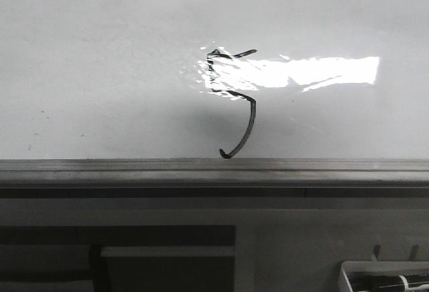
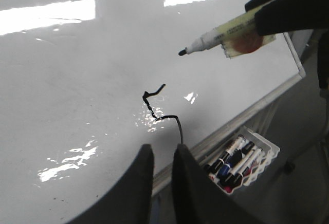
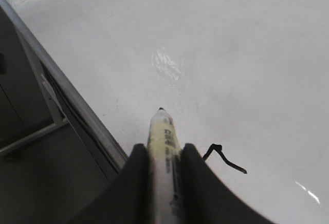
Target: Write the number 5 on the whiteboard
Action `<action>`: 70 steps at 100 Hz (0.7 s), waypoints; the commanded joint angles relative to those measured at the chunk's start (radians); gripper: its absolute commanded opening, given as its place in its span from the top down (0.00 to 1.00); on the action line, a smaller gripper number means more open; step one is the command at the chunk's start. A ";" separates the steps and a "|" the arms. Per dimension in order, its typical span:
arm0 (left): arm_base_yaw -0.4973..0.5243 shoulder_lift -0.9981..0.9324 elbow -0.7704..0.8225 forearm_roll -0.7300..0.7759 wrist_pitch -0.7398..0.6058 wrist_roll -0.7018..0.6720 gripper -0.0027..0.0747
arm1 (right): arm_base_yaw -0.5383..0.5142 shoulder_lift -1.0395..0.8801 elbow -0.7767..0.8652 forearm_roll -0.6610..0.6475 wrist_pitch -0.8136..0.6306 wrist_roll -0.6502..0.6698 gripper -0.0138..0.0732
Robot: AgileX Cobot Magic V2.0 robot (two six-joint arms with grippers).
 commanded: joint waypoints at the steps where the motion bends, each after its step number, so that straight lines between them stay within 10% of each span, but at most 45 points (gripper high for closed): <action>1: 0.001 0.041 -0.073 -0.014 0.024 0.048 0.62 | 0.027 -0.002 -0.020 -0.052 -0.039 -0.053 0.89; 13: 0.001 0.110 -0.154 -0.003 0.179 0.195 0.46 | 0.053 0.020 0.020 -0.040 -0.046 -0.172 0.90; 70: -0.100 0.391 -0.249 0.013 0.362 0.549 0.46 | 0.126 0.085 0.075 0.157 -0.048 -0.438 0.92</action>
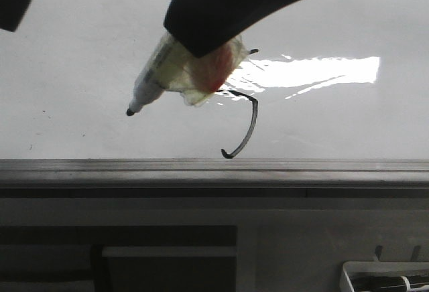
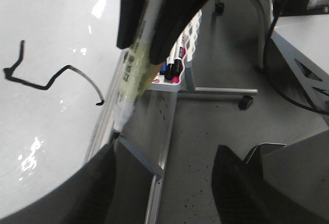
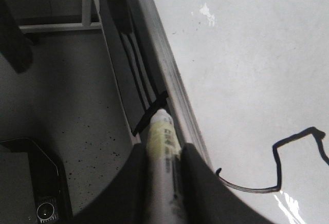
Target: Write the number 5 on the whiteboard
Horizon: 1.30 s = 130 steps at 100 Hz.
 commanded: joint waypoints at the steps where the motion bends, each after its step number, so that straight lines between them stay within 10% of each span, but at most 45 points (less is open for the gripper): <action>1: -0.037 0.024 -0.034 -0.060 -0.040 0.020 0.46 | 0.002 -0.015 -0.027 0.052 -0.067 -0.073 0.92; 52: -0.086 0.160 -0.034 -0.233 -0.128 0.020 0.47 | 0.047 -0.015 -0.027 0.070 -0.079 -0.097 0.92; 92: -0.086 0.166 -0.034 -0.244 -0.130 0.020 0.99 | 0.049 -0.015 -0.027 0.077 -0.086 -0.097 0.92; 130: -0.086 0.166 -0.034 -0.241 -0.125 0.024 0.98 | 0.049 -0.015 -0.027 0.078 -0.090 -0.097 0.92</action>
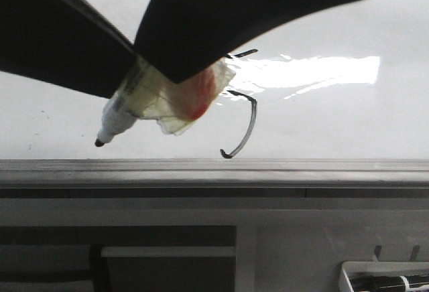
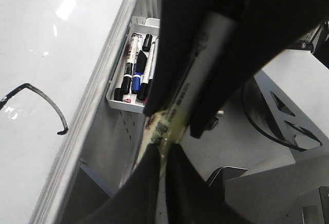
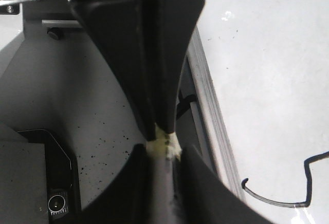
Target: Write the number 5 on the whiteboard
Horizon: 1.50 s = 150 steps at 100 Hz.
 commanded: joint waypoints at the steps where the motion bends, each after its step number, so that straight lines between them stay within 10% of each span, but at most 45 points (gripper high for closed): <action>1: -0.007 -0.007 -0.033 -0.054 -0.020 -0.002 0.98 | 0.004 -0.015 -0.029 -0.002 -0.093 -0.011 0.92; 32: -0.007 -0.007 -0.033 -0.047 -0.018 -0.002 0.38 | 0.004 -0.015 -0.029 -0.002 -0.093 -0.011 0.92; 118: -0.007 -0.005 -0.033 0.008 -0.057 -0.002 0.99 | 0.004 -0.015 -0.029 -0.002 -0.145 -0.011 0.92; 150: -0.007 -0.005 -0.033 0.008 -0.057 -0.002 0.99 | 0.004 -0.015 -0.029 -0.002 -0.147 -0.011 0.92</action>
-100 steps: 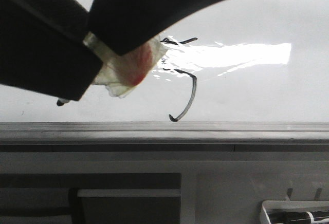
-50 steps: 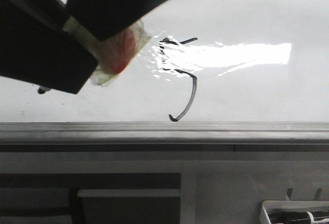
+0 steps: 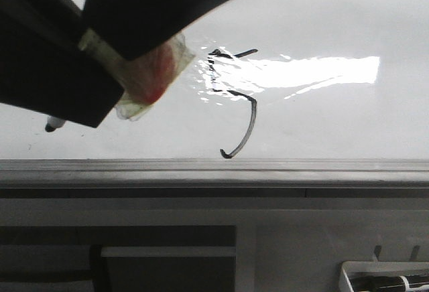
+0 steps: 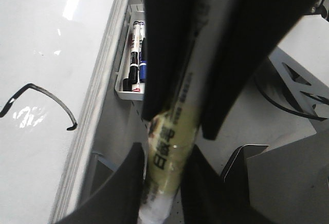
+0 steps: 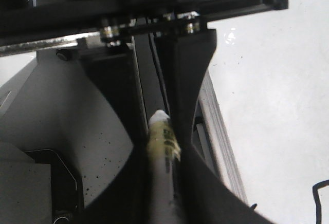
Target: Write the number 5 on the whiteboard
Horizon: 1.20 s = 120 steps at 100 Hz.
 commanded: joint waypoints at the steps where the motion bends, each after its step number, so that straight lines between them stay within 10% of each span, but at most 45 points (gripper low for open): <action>1: -0.001 -0.010 -0.032 -0.074 -0.046 -0.059 0.99 | 0.002 -0.018 -0.029 -0.019 -0.080 -0.011 0.92; 16: -0.001 -0.010 -0.032 -0.074 -0.046 -0.059 0.99 | 0.002 -0.018 -0.033 -0.019 -0.084 -0.011 0.79; 43: -0.001 -0.010 -0.032 -0.076 -0.044 -0.065 0.99 | 0.002 -0.056 -0.035 -0.068 -0.138 -0.011 0.27; 85: -0.001 -0.010 -0.004 -0.080 -0.227 -0.298 0.99 | -0.125 -0.236 -0.035 -0.077 -0.149 0.054 0.30; 109: -0.001 -0.007 -0.003 -0.076 -0.492 -0.543 0.99 | -0.213 -0.318 -0.035 -0.077 -0.084 0.097 0.91; 120: -0.001 0.021 -0.003 -0.076 -0.595 -0.608 0.99 | -0.222 -0.330 -0.034 -0.077 -0.048 0.105 0.91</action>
